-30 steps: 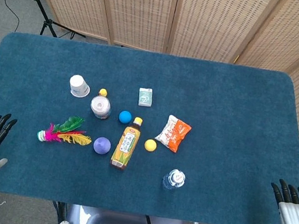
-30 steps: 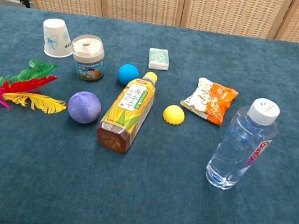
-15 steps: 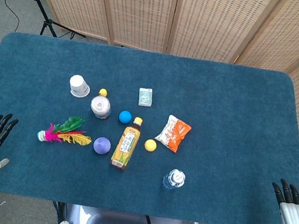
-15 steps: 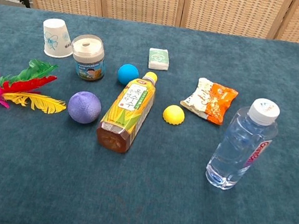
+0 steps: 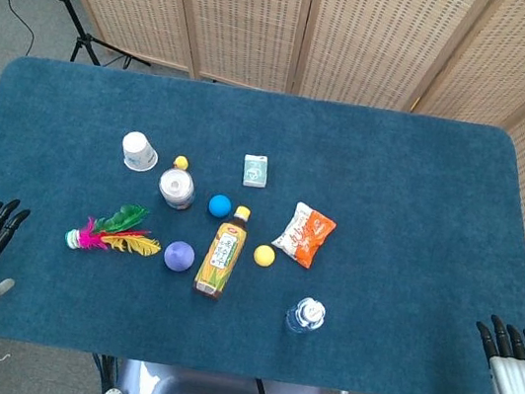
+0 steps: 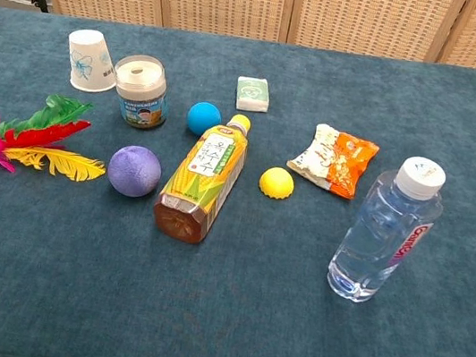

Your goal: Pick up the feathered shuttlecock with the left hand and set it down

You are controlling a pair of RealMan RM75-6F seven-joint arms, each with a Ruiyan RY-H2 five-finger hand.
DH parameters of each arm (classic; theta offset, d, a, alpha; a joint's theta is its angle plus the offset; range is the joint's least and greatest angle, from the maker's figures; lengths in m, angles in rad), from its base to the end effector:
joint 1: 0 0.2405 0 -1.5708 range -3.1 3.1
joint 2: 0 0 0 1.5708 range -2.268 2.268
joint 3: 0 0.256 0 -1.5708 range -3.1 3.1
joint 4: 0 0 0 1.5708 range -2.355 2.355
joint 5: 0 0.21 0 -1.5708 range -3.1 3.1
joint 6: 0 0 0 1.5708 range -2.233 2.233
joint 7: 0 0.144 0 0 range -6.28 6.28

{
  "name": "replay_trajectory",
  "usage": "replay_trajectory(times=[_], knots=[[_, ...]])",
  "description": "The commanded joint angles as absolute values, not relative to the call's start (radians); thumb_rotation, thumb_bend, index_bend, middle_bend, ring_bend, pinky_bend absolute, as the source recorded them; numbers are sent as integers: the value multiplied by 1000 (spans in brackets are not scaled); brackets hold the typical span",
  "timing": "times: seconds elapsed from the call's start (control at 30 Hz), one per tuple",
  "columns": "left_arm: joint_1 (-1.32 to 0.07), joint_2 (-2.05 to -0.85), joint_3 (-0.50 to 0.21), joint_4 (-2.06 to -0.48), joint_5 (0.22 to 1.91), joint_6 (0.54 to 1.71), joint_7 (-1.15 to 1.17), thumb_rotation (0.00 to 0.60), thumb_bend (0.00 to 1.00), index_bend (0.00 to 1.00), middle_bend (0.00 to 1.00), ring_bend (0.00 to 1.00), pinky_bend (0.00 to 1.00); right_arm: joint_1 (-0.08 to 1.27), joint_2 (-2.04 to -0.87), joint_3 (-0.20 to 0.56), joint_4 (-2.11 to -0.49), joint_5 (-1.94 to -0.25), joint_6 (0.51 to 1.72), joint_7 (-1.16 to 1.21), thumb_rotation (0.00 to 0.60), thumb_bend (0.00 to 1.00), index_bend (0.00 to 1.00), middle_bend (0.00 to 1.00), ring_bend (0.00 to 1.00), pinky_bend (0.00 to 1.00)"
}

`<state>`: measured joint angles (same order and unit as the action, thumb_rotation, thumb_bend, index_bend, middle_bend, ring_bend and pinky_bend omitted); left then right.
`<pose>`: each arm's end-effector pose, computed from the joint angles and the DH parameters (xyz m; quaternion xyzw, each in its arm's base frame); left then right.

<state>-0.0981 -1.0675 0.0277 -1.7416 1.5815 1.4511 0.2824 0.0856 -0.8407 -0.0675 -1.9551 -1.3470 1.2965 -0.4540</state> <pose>-0.2840 0.1653 0.1453 -0.6804 -0.3275 -0.3167 0.5740 -0.2985 -0.1446 0.1810 0.6836 -0.3836 0.1513 0.6022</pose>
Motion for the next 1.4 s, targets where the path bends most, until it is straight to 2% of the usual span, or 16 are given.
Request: replay_trajectory(times=[0.03, 0.37, 0.5, 0.57, 0.7, 0.8, 0.87, 0.93, 1.03, 1.23, 1.4], knots=[[-98, -1068, 29, -1742, 1584, 1452, 282, 600, 5, 0, 0, 0, 0, 85, -840, -67, -1955, -1346, 1297, -454, 600, 0, 0, 0, 0, 0], [-101, -1075, 17, -1753, 1554, 1440, 282, 600, 6, 0, 0, 0, 0, 84, -838, -67, -1958, -1348, 1299, -452, 600, 0, 0, 0, 0, 0], [-124, -1073, -8, -1774, 1494, 1396, 266, 600, 12, 5, 0, 0, 0, 84, -837, -67, -1959, -1347, 1298, -452, 600, 0, 0, 0, 0, 0], [-155, -1060, -35, -1807, 1432, 1337, 243, 600, 19, 36, 0, 0, 0, 83, -837, -68, -1962, -1352, 1300, -454, 600, 0, 0, 0, 0, 0], [-225, -1039, -95, -1859, 1295, 1213, 183, 600, 51, 214, 0, 0, 0, 82, -837, -71, -1966, -1362, 1302, -456, 600, 0, 0, 0, 0, 0], [-281, -1041, -139, -1871, 1192, 1128, 170, 600, 69, 299, 0, 0, 0, 80, -836, -73, -1969, -1369, 1305, -453, 600, 0, 0, 0, 0, 0], [-320, -1058, -162, -1868, 1135, 1094, 200, 600, 82, 334, 0, 0, 0, 79, -834, -73, -1969, -1372, 1306, -450, 600, 0, 0, 0, 0, 0], [-387, -1137, -195, -1856, 1036, 1055, 260, 600, 93, 354, 0, 0, 0, 79, -832, -76, -1970, -1379, 1303, -442, 600, 0, 0, 0, 0, 0], [-441, -1208, -213, -1845, 930, 1055, 339, 600, 99, 357, 0, 0, 0, 80, -830, -78, -1967, -1387, 1299, -433, 600, 0, 0, 0, 0, 0], [-524, -1343, -214, -1796, 831, 1097, 472, 600, 108, 359, 0, 0, 0, 80, -823, -78, -1965, -1391, 1294, -410, 600, 0, 0, 0, 0, 0], [-554, -1423, -207, -1768, 812, 1115, 494, 600, 131, 379, 0, 0, 0, 81, -819, -76, -1959, -1395, 1291, -393, 600, 0, 0, 0, 0, 0]])
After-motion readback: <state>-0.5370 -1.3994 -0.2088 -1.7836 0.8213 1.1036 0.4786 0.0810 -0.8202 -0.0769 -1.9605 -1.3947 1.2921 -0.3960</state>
